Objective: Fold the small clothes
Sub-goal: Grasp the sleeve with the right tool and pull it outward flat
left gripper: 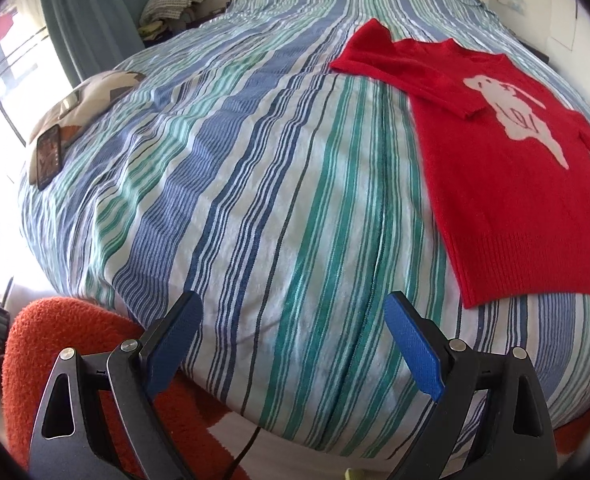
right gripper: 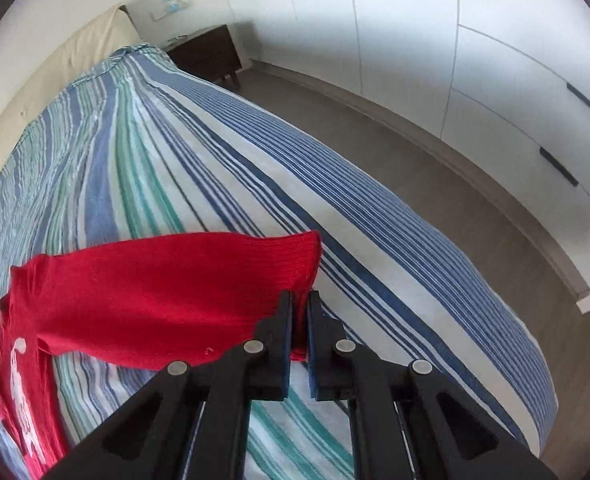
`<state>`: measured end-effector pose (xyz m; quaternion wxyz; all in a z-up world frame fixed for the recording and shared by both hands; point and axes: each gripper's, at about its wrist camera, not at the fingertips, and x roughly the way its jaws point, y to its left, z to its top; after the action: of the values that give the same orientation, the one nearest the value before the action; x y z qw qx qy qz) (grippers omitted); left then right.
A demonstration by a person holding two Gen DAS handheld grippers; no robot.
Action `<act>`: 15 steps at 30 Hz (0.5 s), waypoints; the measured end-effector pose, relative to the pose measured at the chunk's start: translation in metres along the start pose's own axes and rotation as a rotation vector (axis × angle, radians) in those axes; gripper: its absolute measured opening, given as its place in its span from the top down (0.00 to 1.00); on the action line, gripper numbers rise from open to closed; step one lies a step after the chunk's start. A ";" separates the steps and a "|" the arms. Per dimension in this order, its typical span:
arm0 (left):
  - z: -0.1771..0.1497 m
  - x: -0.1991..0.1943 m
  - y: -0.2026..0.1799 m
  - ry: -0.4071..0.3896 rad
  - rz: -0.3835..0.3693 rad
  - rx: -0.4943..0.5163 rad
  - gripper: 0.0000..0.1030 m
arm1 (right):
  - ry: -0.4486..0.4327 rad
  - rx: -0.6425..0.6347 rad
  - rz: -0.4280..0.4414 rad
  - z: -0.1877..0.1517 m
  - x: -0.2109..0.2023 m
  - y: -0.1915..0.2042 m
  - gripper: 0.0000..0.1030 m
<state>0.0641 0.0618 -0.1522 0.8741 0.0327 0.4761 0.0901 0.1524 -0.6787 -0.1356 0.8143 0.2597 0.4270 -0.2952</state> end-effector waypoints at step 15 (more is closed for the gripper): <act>0.000 0.000 0.006 0.000 -0.009 -0.024 0.09 | -0.108 0.052 -0.178 -0.022 -0.040 -0.028 0.16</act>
<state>0.0636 0.0672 -0.1513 0.8748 0.0200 0.4753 0.0920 0.1027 -0.6726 -0.1177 0.7995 0.2254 0.3963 -0.3911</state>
